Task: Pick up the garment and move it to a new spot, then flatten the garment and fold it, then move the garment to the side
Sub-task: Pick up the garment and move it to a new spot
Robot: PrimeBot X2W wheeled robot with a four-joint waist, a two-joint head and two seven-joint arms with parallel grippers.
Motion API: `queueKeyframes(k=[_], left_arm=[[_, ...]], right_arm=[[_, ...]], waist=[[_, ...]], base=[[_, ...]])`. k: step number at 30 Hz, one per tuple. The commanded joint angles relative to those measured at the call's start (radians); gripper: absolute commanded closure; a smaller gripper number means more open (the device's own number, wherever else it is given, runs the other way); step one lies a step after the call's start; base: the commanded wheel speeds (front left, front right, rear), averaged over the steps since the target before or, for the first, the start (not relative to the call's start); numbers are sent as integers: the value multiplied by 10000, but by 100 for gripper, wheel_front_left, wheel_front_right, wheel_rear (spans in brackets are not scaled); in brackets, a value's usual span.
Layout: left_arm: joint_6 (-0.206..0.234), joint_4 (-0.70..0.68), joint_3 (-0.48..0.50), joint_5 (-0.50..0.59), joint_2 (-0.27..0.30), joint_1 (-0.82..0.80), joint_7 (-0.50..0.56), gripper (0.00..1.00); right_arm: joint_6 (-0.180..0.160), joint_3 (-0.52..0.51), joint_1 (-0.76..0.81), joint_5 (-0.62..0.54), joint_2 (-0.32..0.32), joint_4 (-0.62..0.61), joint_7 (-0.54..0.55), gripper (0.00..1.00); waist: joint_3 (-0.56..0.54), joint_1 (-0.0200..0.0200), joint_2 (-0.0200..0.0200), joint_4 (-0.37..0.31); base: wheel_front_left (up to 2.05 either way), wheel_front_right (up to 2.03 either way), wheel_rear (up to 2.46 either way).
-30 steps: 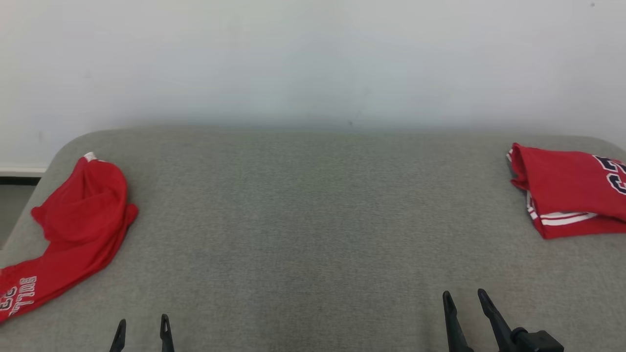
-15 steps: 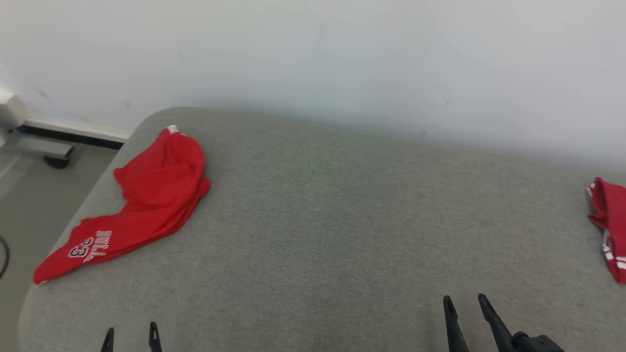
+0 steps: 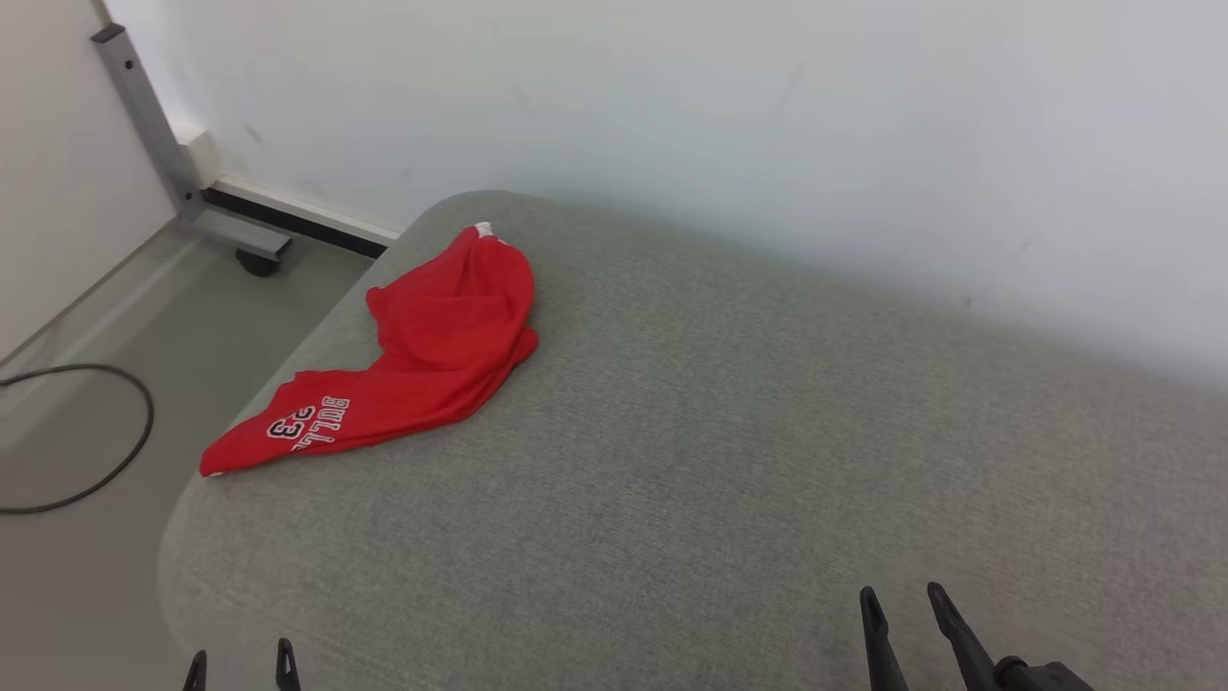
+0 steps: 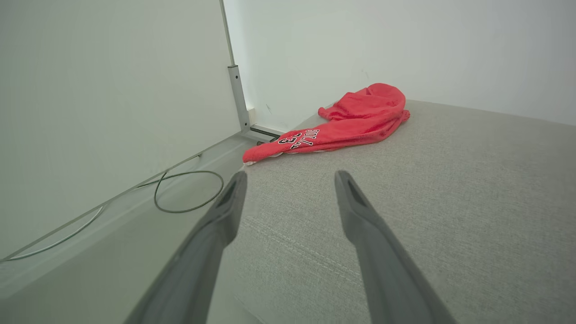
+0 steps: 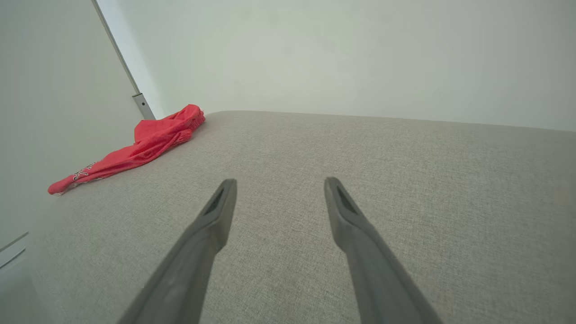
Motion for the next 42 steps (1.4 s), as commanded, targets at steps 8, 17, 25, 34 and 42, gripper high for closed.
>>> queueKeyframes(k=[8, 17, 25, 34, 42], left_arm=[[32, -79, 145, 6, -6, 135, -31, 0], [65, -41, 149, 28, -13, -40, -31, 0], [-314, 79, 562, -245, 295, -1053, -31, 0], [-736, 1008, 1397, -986, 632, -3379, -31, 0], [-901, 2258, 1813, -1221, 1158, -5808, -31, 0]], right_arm=[[-26, 144, -56, -25, 26, 52, -1, 0], [-26, 76, 47, -83, 26, 30, 1, 0], [-26, -46, -207, -340, 25, -75, 1, 0], [-26, -227, -948, -931, 22, -609, 0, 0], [-26, -273, -1714, -1252, -191, -1490, 1, 0]], waist=[[-26, 0, 0, 193], [-100, 0, 0, 40], [164, 0, 0, -555], [1246, 0, 0, -1761], [2617, 0, 0, -2790]], base=[[0, 0, 0], [0, 0, 0], [0, 0, 0], [0, 0, 0], [0, 0, 0]])
